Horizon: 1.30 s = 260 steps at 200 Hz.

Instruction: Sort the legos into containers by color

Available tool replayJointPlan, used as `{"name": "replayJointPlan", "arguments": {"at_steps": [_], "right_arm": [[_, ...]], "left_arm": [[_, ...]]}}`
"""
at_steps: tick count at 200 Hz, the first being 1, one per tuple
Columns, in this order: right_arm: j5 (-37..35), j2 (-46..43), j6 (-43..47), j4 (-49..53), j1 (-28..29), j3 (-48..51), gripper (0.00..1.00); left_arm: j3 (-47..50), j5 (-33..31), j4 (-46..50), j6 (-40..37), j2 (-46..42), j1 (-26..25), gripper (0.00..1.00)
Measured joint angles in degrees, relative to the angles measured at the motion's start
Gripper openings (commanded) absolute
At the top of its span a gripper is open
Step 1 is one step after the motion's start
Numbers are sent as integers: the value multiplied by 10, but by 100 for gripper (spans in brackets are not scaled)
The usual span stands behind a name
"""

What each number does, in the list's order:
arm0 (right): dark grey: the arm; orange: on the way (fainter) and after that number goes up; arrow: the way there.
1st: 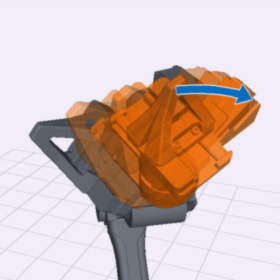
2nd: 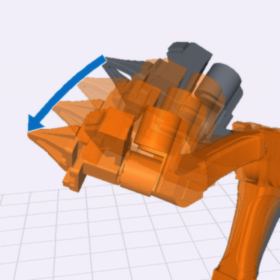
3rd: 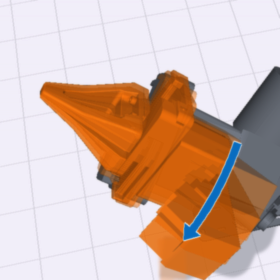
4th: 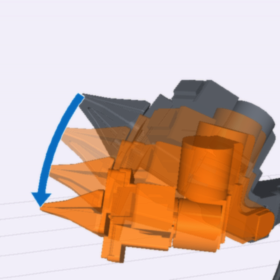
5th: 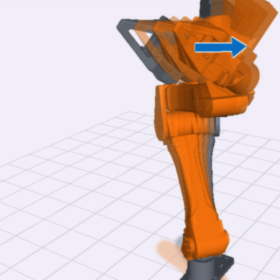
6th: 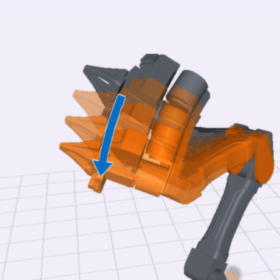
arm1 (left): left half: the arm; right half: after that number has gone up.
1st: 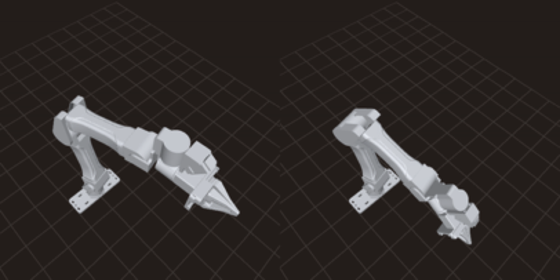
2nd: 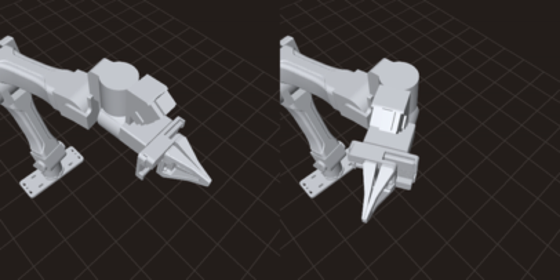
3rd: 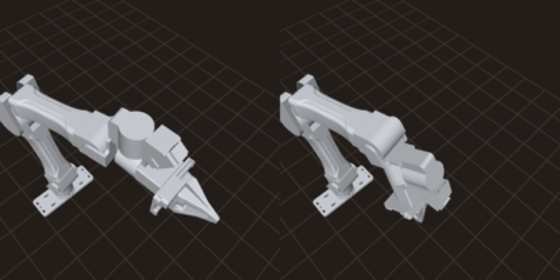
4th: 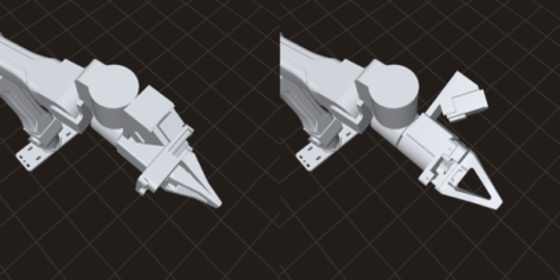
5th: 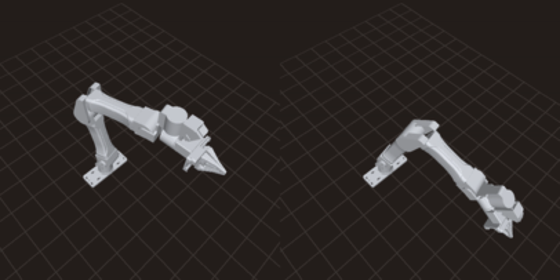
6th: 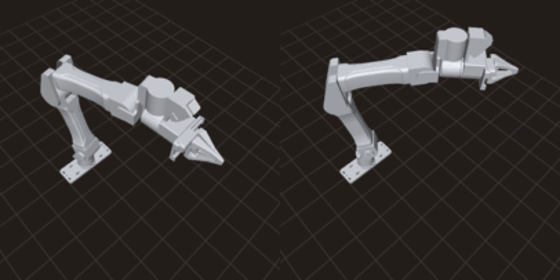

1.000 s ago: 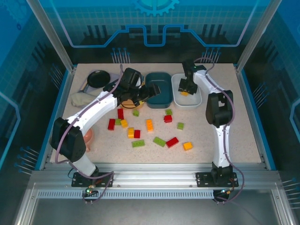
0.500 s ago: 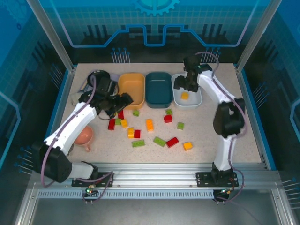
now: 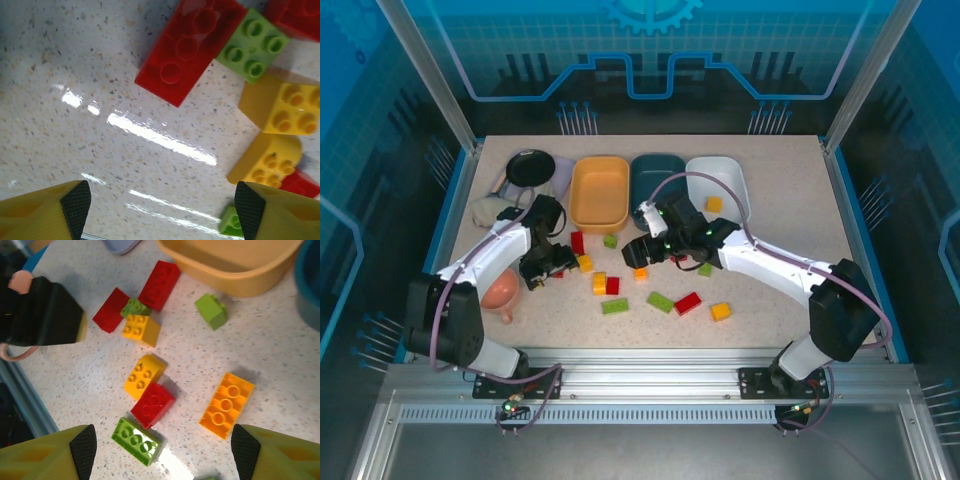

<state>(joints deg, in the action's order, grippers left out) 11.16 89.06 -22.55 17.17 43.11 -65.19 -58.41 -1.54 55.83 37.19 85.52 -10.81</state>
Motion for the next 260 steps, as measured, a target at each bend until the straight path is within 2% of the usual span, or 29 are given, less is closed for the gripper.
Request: {"name": "replayJointPlan", "arguments": {"at_steps": [30, 59, 127, 158, 218, 260], "right_arm": [[22, 0, -16, -45, 11, 11, 74], [28, 0, -27, -53, 14, 15, 74], [26, 0, -36, -52, 14, 15, 74], [26, 0, -43, -50, 14, 15, 74], [24, 4, -50, -48, 14, 15, 73], [19, 6, -56, -48, 14, 14, 72]], "left_arm": [[-34, -21, -2, -61, 70, 0, 72], [-53, -35, -10, -107, 121, 0, 73], [-68, -42, -28, -162, 161, 21, 70], [-69, -35, -42, -178, 183, 37, 63], [-71, -15, -70, -193, 198, 38, 37], [-54, -14, -71, -179, 171, 38, 32]]}}
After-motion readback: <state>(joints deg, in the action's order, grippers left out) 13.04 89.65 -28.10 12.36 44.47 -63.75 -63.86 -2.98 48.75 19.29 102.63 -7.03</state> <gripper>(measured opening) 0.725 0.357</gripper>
